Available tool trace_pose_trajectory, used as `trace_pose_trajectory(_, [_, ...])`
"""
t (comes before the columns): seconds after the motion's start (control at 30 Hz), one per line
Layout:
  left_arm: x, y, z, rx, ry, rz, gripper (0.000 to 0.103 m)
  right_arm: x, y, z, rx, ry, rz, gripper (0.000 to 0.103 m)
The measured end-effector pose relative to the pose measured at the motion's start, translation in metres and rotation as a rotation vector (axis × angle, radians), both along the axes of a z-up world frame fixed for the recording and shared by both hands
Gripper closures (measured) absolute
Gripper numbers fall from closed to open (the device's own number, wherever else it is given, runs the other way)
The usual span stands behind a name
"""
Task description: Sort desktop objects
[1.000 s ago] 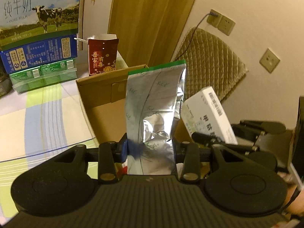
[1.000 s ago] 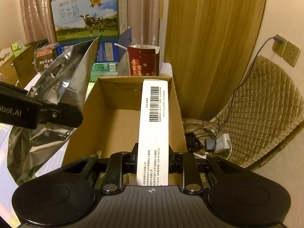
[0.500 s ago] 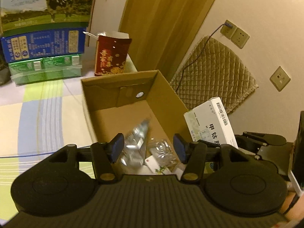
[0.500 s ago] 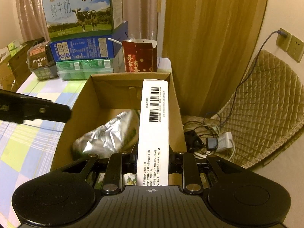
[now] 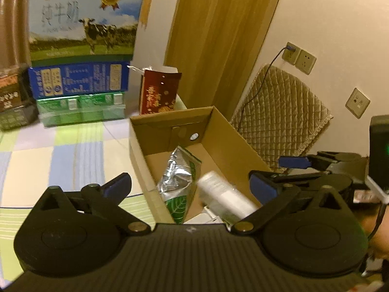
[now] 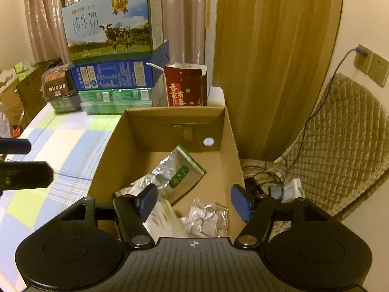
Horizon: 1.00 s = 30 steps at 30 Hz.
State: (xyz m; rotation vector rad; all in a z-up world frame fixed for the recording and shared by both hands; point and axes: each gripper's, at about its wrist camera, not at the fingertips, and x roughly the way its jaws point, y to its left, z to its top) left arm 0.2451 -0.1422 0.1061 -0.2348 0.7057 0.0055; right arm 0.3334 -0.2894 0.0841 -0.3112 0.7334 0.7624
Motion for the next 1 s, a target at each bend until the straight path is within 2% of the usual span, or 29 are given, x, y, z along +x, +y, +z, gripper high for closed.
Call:
trace_pose_trajectory(0.13, [-0.023, -0.002, -0.002, 0.014, -0.007, 0.025, 0.001, -0.016, -0.013, 0.007, 0.015, -0.014, -0.015, 0.028])
trace_pose_trajectory(0.2, [-0.034, -0.005, -0.003, 0.025, -0.014, 0.018, 0.001, -0.026, -0.018, 0.011, 0.019, -0.025, -0.015, 0.02])
trace_pose_trajectory(0.3, [-0.054, -0.013, 0.0, 0.059, -0.023, 0.028, 0.001, -0.044, -0.027, 0.018, 0.025, -0.041, -0.021, 0.015])
trace_pose_trajectory(0.5, [-0.098, -0.025, 0.006, 0.036, -0.031, 0.057, 0.001, -0.085, -0.045, 0.031, 0.029, -0.059, -0.028, 0.009])
trace_pose_trajectory(0.8, [-0.154, -0.055, 0.01, 0.081, -0.027, 0.1, 0.001, -0.144, -0.081, 0.037, 0.063, -0.034, -0.054, 0.002])
trace_pose_trajectory(1.0, [-0.177, -0.069, 0.011, 0.138, -0.019, 0.135, 0.001, -0.172, -0.105, 0.037, 0.071, -0.007, -0.074, 0.002])
